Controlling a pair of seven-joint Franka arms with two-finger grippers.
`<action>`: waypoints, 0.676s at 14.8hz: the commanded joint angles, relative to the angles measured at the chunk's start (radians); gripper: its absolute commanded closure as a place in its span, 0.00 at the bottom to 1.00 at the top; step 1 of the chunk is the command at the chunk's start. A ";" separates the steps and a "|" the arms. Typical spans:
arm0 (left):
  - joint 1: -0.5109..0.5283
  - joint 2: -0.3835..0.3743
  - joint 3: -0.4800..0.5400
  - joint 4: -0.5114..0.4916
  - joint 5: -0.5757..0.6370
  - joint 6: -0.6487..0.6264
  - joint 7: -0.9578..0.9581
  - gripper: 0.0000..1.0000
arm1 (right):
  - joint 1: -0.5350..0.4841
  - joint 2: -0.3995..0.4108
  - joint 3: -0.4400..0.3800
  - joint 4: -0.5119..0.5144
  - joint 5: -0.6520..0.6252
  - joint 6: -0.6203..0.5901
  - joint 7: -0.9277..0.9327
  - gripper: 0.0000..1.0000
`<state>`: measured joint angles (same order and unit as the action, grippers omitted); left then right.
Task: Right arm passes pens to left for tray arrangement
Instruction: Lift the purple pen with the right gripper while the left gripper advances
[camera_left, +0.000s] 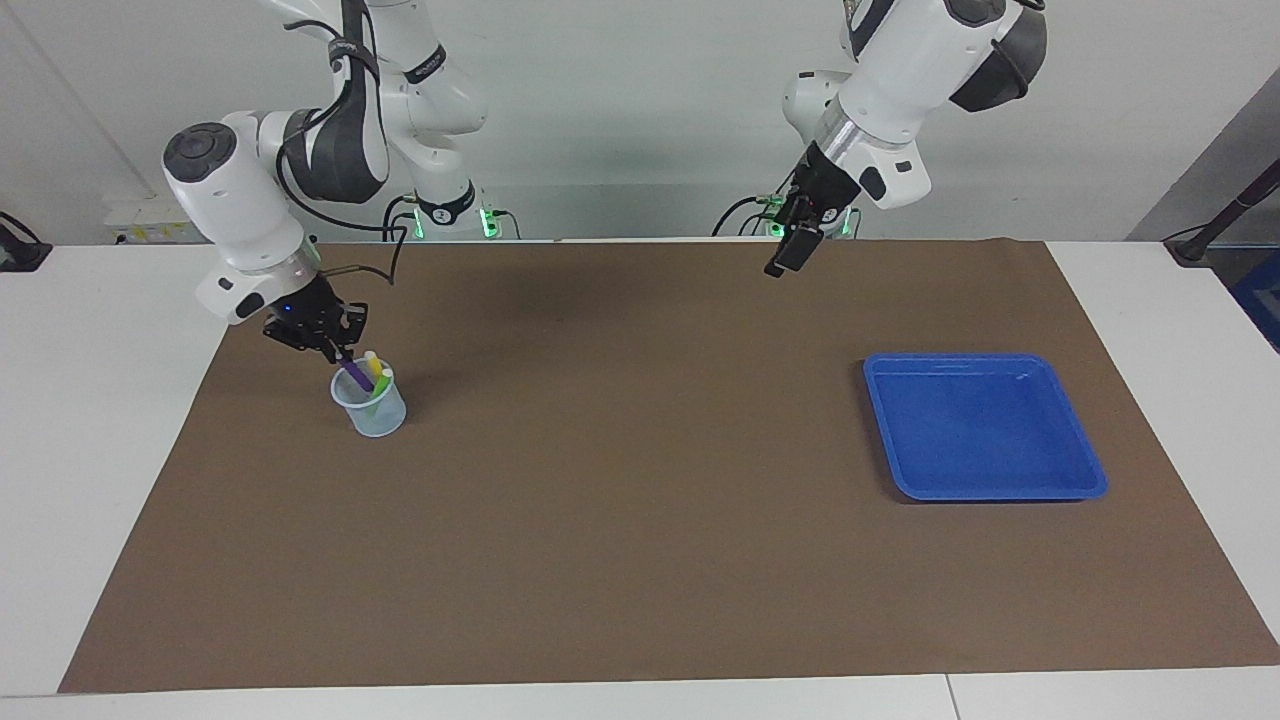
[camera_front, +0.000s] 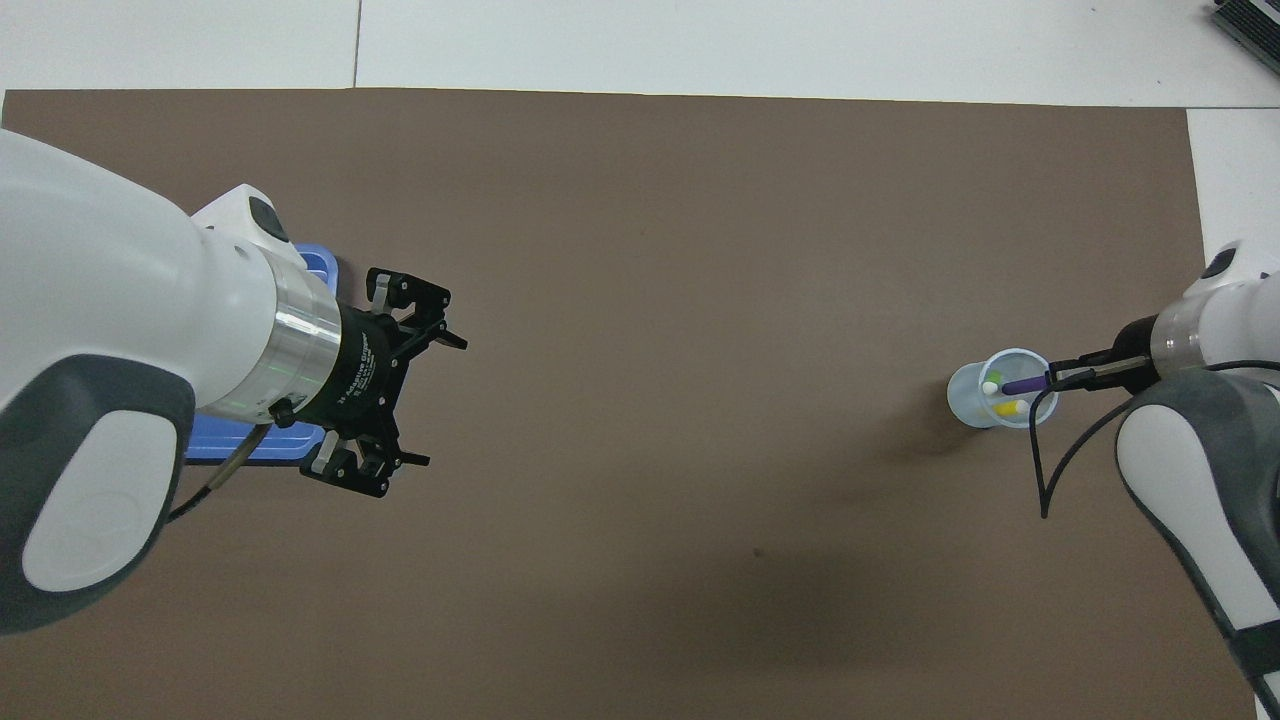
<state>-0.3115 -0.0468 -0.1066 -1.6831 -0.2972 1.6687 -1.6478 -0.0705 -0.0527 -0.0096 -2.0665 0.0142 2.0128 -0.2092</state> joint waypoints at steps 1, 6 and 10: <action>-0.050 -0.050 0.005 -0.093 -0.016 0.126 -0.174 0.00 | 0.001 0.010 0.000 0.064 -0.003 -0.061 0.017 1.00; -0.138 -0.076 0.004 -0.185 -0.039 0.333 -0.398 0.00 | 0.000 0.001 0.000 0.146 -0.002 -0.155 0.013 1.00; -0.166 -0.077 0.005 -0.199 -0.068 0.402 -0.455 0.00 | 0.001 -0.004 0.000 0.239 0.010 -0.262 0.013 1.00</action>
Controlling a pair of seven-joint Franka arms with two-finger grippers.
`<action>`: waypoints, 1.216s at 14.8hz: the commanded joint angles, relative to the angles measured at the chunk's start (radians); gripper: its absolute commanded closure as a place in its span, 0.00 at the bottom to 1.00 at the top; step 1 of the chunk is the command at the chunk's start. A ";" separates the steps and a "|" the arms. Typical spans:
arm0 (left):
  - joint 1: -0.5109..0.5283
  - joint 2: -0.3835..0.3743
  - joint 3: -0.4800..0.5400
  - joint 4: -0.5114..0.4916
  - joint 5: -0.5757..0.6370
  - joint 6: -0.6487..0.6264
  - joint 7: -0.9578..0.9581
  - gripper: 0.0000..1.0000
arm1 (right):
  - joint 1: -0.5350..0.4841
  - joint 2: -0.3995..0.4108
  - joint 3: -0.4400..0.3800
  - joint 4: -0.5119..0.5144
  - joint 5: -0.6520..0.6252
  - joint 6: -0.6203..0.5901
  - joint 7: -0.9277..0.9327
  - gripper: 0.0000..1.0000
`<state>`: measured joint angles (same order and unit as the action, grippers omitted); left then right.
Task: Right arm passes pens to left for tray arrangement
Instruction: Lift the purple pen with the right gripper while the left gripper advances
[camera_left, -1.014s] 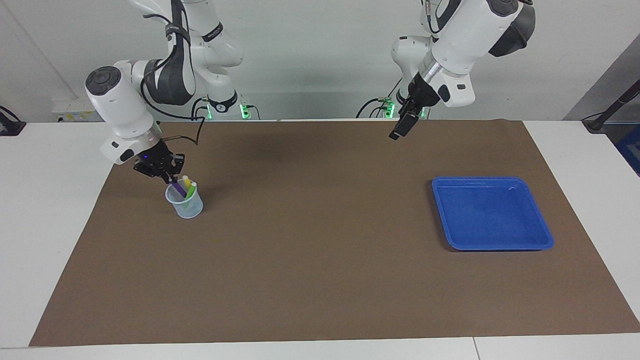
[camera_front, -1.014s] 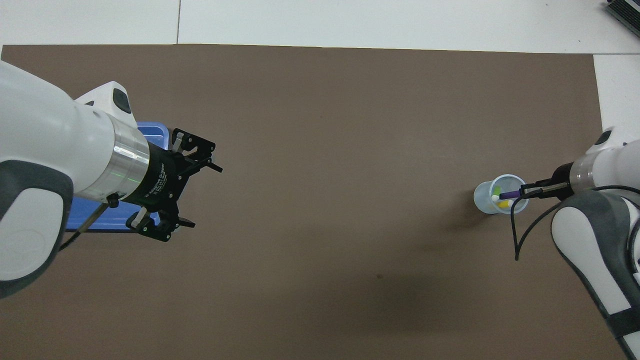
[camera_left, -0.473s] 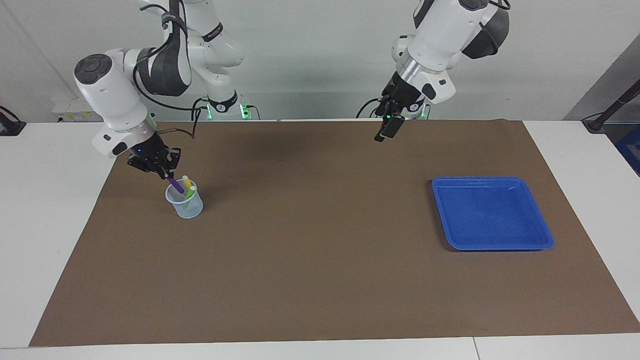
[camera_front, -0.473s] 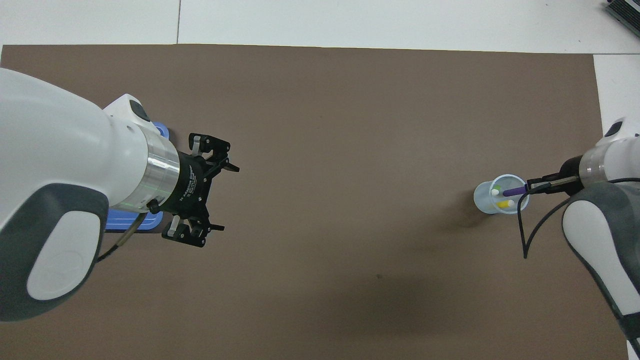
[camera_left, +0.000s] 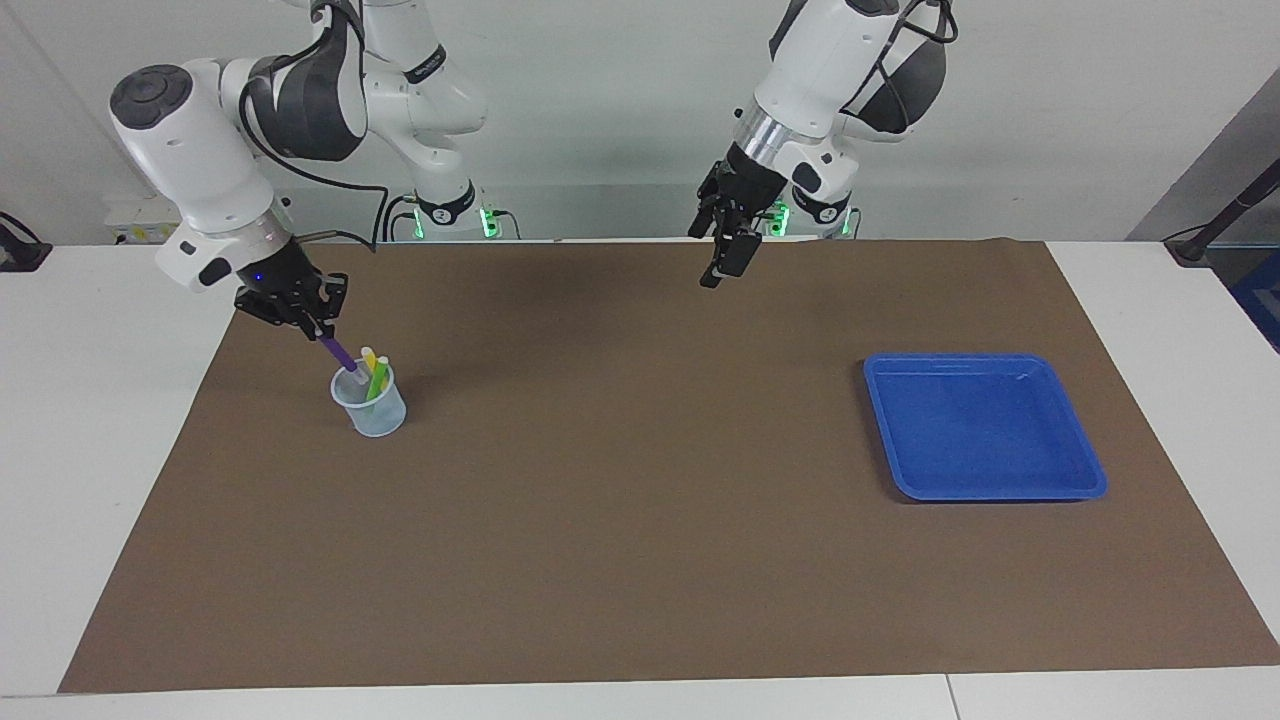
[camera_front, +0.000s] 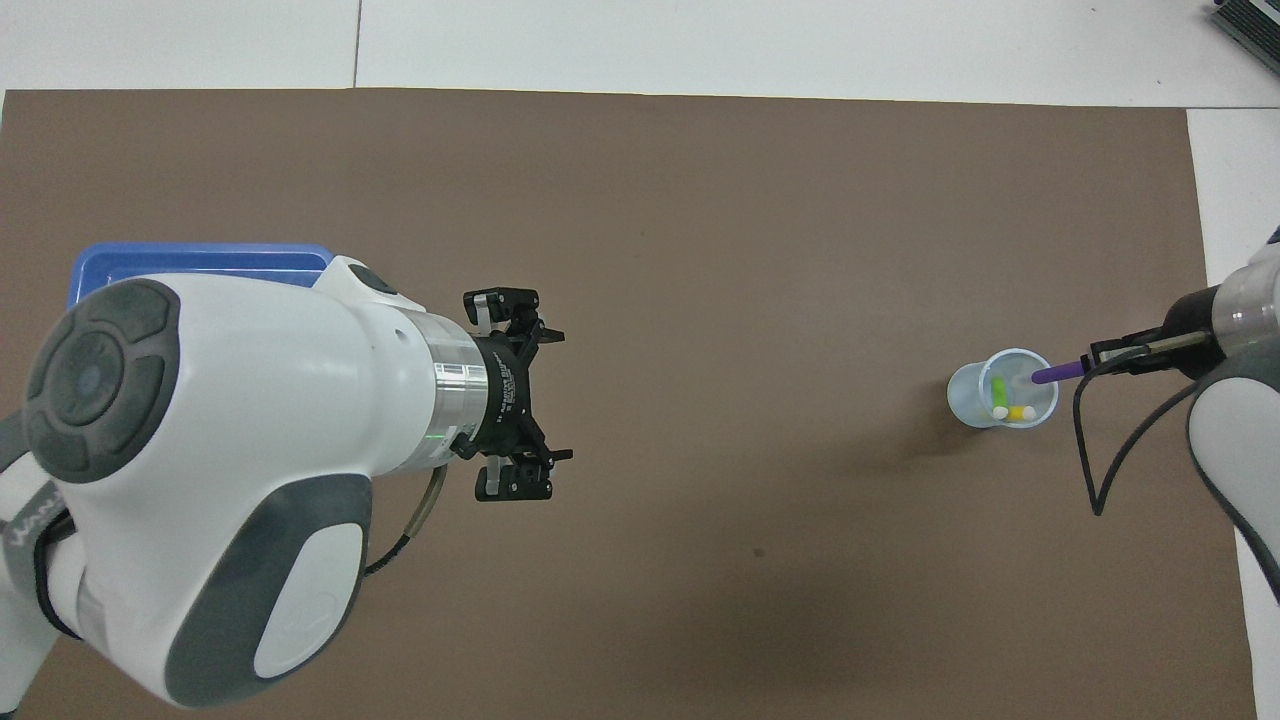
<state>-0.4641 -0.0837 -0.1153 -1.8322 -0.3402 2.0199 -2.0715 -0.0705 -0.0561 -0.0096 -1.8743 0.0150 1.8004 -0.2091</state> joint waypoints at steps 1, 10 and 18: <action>-0.013 -0.042 0.014 -0.067 -0.025 0.071 -0.036 0.00 | 0.001 -0.002 0.000 0.064 0.010 -0.067 0.013 1.00; -0.005 -0.097 0.016 -0.191 -0.056 0.161 -0.038 0.00 | 0.001 -0.053 0.010 0.098 0.201 -0.148 0.024 1.00; -0.004 -0.117 0.016 -0.231 -0.056 0.174 -0.033 0.00 | 0.012 -0.065 0.011 0.075 0.509 -0.164 0.028 1.00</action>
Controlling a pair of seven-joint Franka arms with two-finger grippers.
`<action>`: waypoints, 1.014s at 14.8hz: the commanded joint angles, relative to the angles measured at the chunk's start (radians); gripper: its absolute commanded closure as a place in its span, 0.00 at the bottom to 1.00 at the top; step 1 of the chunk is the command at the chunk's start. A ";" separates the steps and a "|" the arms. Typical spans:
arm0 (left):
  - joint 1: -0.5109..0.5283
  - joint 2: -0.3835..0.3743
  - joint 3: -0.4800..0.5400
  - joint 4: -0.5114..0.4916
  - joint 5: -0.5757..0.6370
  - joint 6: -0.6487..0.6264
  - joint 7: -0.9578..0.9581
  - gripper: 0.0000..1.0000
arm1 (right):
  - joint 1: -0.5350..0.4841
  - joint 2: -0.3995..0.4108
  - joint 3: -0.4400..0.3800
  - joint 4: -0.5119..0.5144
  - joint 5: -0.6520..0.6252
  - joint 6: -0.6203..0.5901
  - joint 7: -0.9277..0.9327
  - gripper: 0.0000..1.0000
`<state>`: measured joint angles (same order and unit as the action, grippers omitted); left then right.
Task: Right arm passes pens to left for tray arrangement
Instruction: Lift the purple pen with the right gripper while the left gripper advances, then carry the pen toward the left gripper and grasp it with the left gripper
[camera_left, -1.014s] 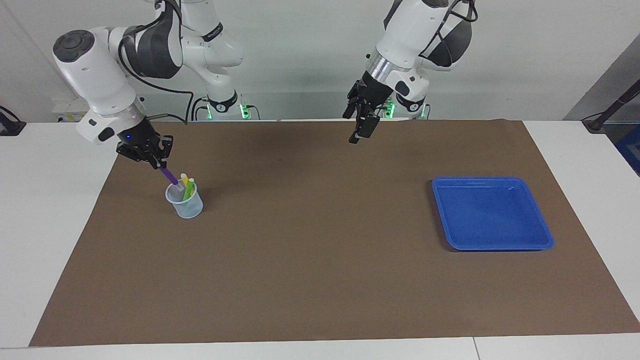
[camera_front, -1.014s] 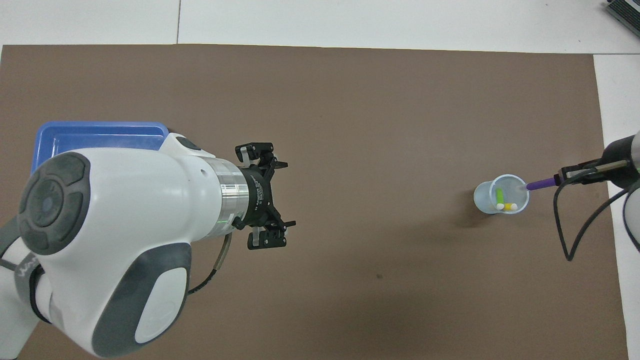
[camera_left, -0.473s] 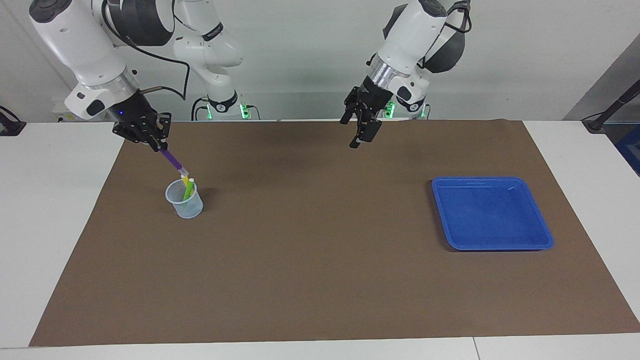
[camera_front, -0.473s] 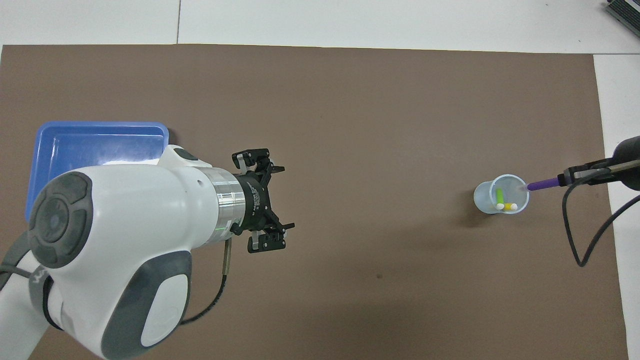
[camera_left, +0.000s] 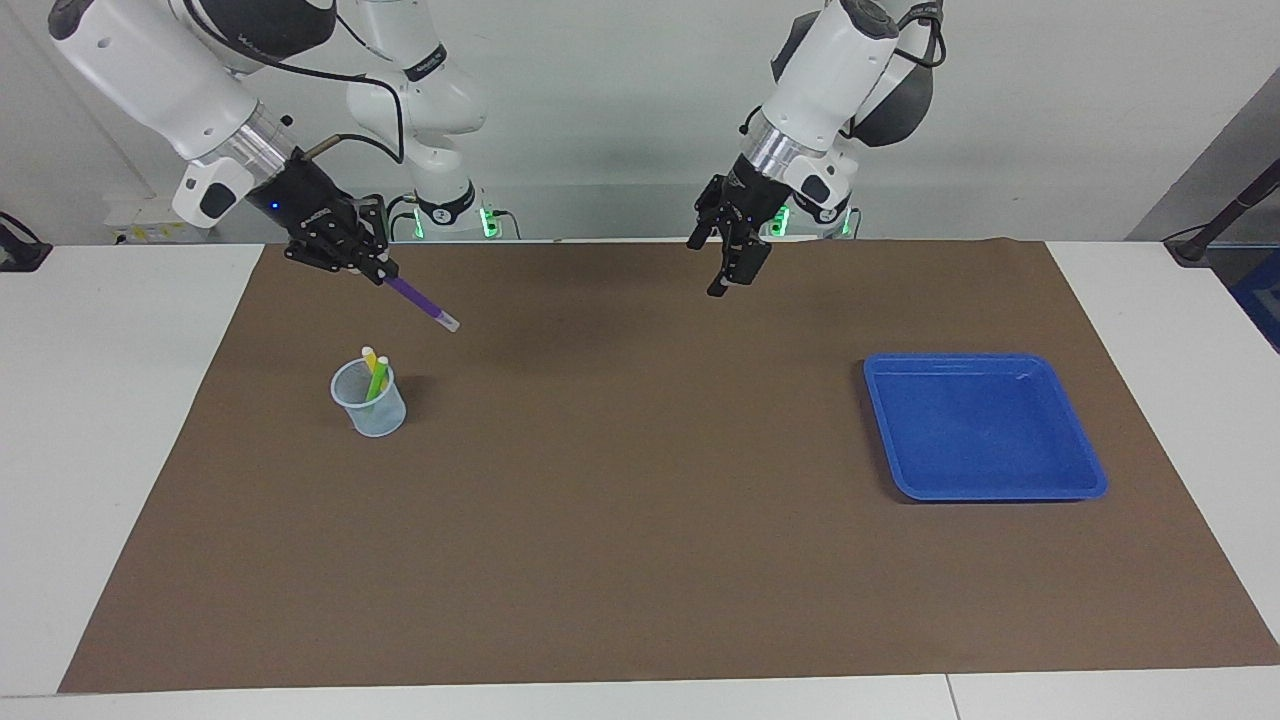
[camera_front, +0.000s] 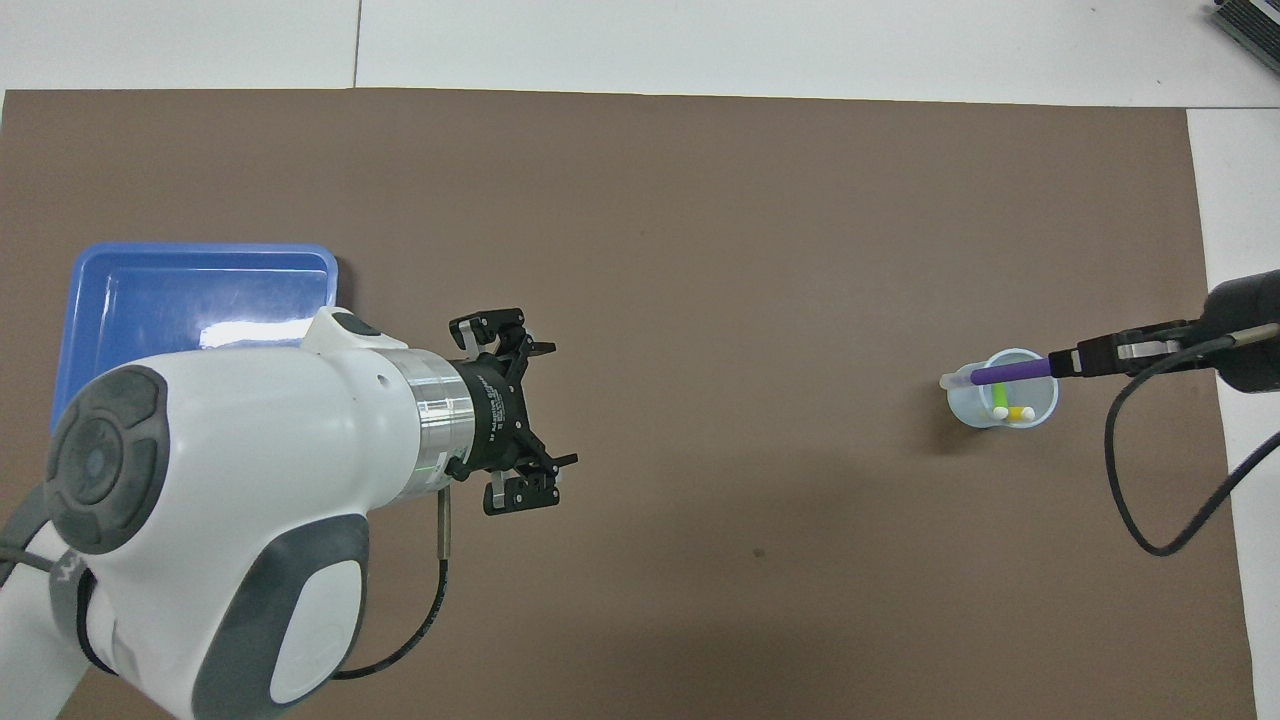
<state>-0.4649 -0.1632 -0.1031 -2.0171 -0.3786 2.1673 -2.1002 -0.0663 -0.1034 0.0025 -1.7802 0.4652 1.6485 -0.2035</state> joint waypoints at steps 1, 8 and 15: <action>-0.003 -0.038 0.003 -0.046 -0.017 0.028 -0.004 0.00 | 0.020 -0.019 -0.001 -0.027 0.084 -0.010 0.029 1.00; -0.011 -0.038 0.003 -0.040 -0.017 0.025 -0.009 0.00 | 0.025 -0.032 0.037 -0.087 0.259 0.004 0.095 1.00; -0.014 -0.027 0.002 -0.020 -0.022 0.029 -0.073 0.00 | 0.025 -0.041 0.094 -0.134 0.382 0.036 0.099 1.00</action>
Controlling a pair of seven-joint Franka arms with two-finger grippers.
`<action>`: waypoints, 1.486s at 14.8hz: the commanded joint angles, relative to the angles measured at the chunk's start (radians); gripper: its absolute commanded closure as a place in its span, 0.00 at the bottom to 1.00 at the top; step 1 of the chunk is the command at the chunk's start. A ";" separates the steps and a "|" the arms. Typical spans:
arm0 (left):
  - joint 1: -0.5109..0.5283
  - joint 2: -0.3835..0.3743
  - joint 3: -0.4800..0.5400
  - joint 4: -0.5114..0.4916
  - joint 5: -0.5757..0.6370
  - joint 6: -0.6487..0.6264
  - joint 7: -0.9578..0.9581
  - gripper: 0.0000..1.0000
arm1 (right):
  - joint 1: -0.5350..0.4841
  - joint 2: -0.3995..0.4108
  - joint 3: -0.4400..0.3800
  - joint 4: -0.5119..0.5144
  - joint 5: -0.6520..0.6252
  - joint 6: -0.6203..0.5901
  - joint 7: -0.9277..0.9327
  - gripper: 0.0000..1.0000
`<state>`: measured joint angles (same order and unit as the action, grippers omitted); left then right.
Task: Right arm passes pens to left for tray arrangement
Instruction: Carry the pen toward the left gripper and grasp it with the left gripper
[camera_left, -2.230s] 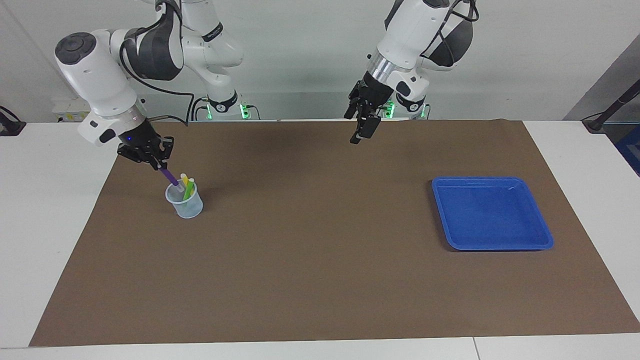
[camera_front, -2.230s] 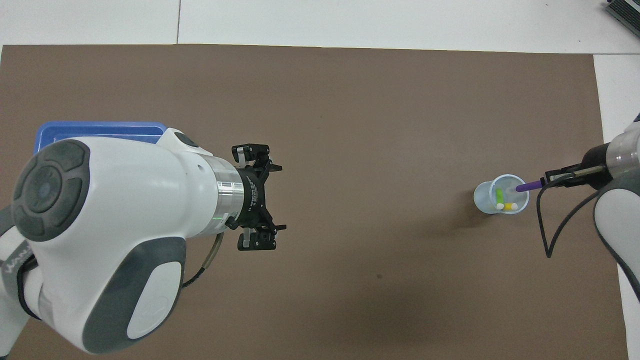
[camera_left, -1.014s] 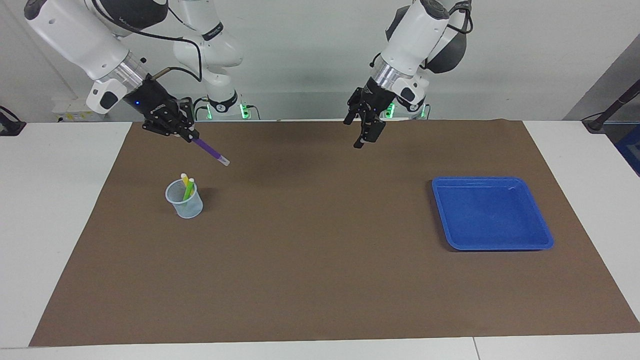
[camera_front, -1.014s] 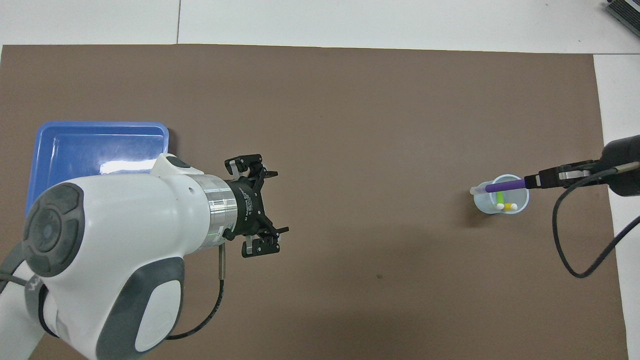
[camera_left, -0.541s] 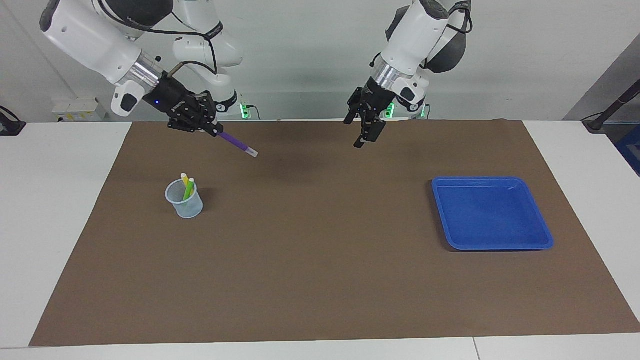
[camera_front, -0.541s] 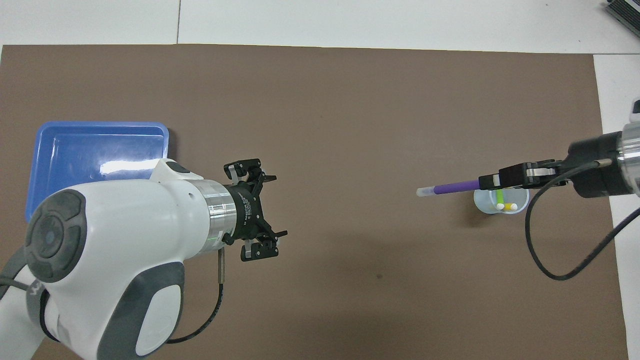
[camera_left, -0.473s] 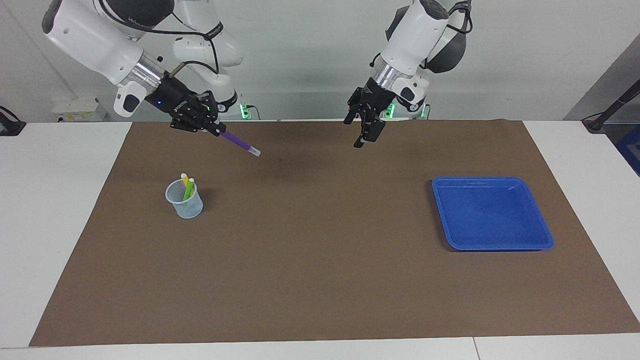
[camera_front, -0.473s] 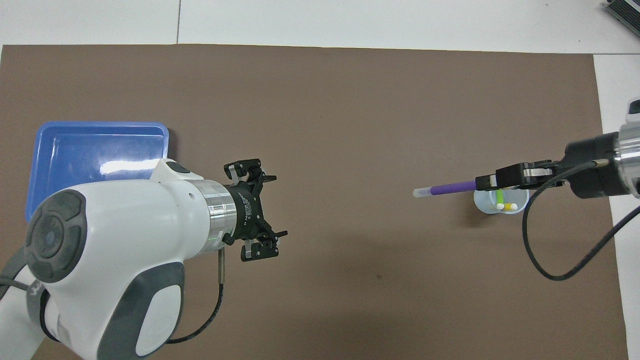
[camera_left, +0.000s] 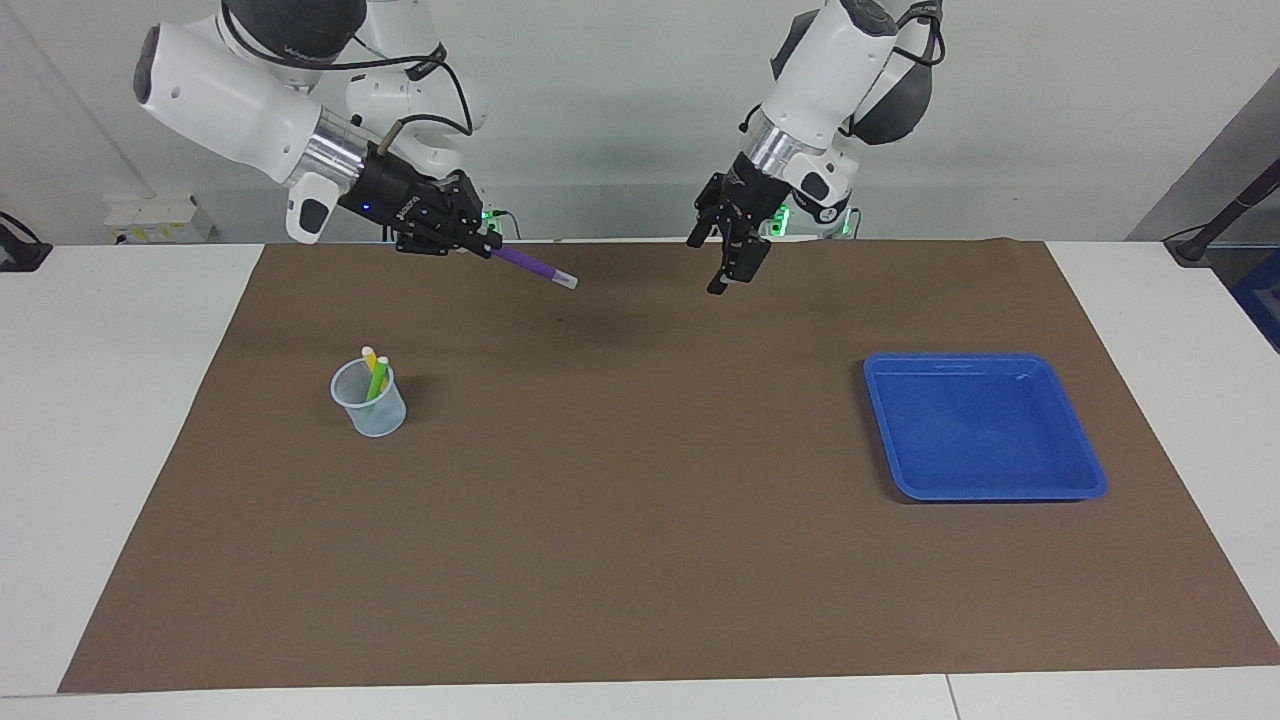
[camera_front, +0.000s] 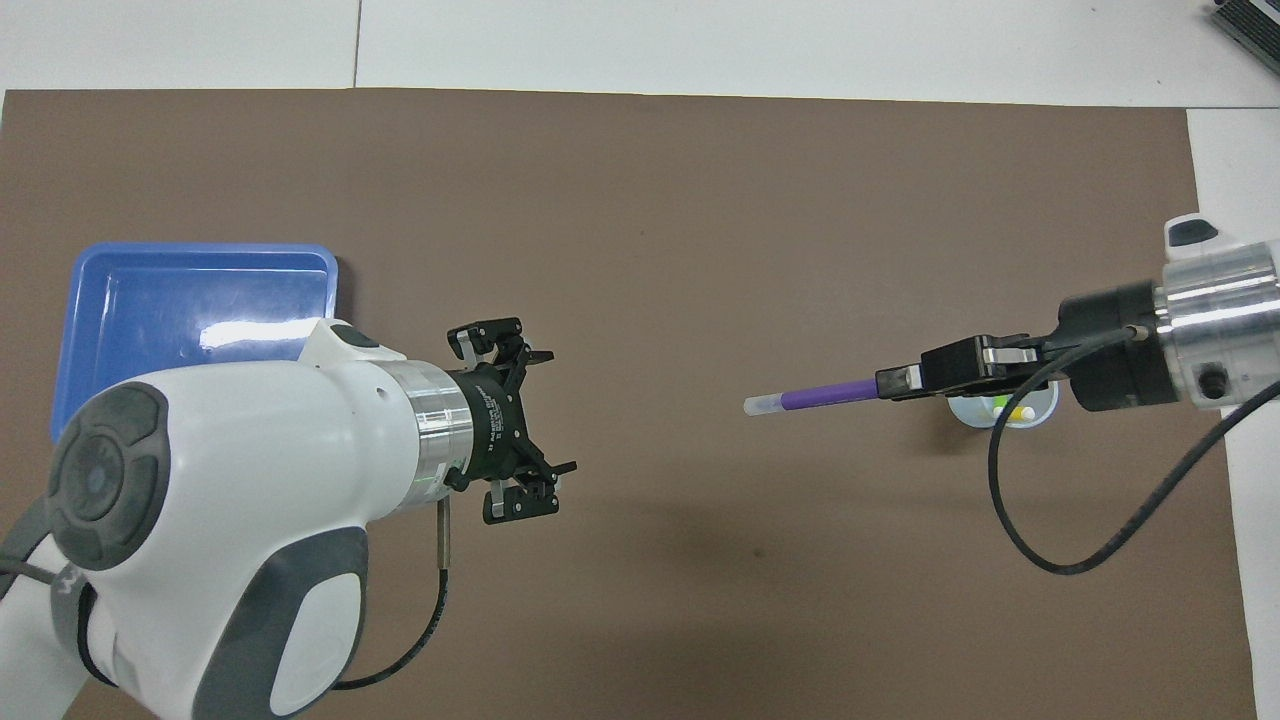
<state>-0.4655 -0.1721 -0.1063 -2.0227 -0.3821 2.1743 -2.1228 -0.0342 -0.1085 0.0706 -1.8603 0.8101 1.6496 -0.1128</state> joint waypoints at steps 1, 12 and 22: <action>-0.025 -0.014 0.005 -0.001 -0.018 0.022 -0.081 0.00 | -0.007 -0.045 0.037 -0.066 0.052 0.053 0.012 1.00; -0.188 0.103 0.005 0.085 -0.001 0.204 -0.284 0.00 | -0.007 -0.043 0.130 -0.112 0.181 0.159 0.068 1.00; -0.202 0.134 -0.010 0.157 0.058 0.136 -0.318 0.28 | -0.007 -0.042 0.132 -0.112 0.181 0.156 0.070 1.00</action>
<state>-0.6527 -0.0499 -0.1283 -1.8871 -0.3461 2.3356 -2.4141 -0.0329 -0.1227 0.1961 -1.9431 0.9622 1.7890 -0.0529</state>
